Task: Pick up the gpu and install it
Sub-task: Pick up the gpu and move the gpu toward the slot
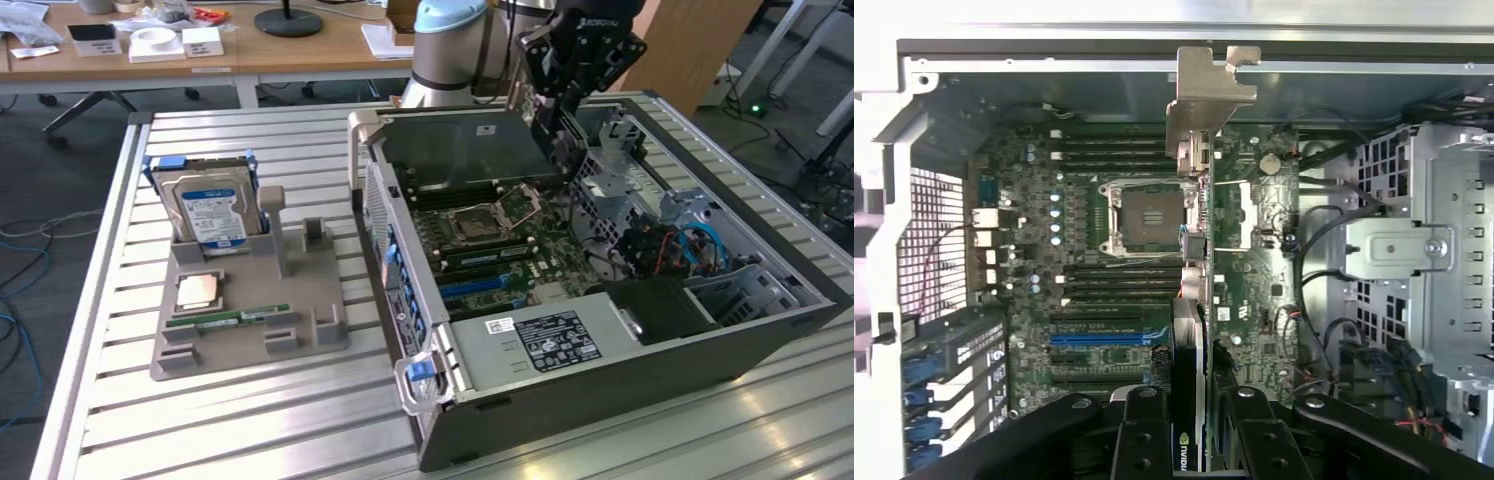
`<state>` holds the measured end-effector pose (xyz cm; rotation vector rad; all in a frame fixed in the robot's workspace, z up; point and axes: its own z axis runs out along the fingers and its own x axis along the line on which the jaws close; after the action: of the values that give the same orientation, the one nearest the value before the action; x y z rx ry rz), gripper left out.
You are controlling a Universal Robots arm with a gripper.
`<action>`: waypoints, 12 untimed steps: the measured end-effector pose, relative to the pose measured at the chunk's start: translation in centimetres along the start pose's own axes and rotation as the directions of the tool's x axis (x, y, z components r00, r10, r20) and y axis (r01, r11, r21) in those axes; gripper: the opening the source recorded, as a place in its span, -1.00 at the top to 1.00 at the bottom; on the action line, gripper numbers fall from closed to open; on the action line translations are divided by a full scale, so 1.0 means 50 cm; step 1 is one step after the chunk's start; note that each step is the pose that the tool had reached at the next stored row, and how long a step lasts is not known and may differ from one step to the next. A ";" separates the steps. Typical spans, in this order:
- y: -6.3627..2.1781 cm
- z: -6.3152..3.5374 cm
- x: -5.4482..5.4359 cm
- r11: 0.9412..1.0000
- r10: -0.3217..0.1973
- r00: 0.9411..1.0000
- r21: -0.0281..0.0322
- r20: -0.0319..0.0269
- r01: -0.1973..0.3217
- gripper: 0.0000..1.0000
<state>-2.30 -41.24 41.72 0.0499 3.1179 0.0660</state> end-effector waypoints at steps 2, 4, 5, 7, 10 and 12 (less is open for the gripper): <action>0.000 0.000 -0.013 1.000 0.000 1.000 0.000 0.000 0.000 0.47; 0.001 0.001 -0.025 1.000 0.000 1.000 0.000 0.000 0.000 0.47; 0.001 0.001 -0.031 1.000 0.000 1.000 0.000 0.000 0.000 0.47; 0.001 0.001 -0.042 1.000 0.000 1.000 0.000 0.000 0.000 0.47; 0.002 0.002 -0.059 1.000 0.000 1.000 0.000 0.000 0.000 0.47; 0.002 0.002 -0.069 1.000 0.000 1.000 0.000 0.000 0.000 0.47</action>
<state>1.18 -41.23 41.70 0.0499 3.1179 0.0660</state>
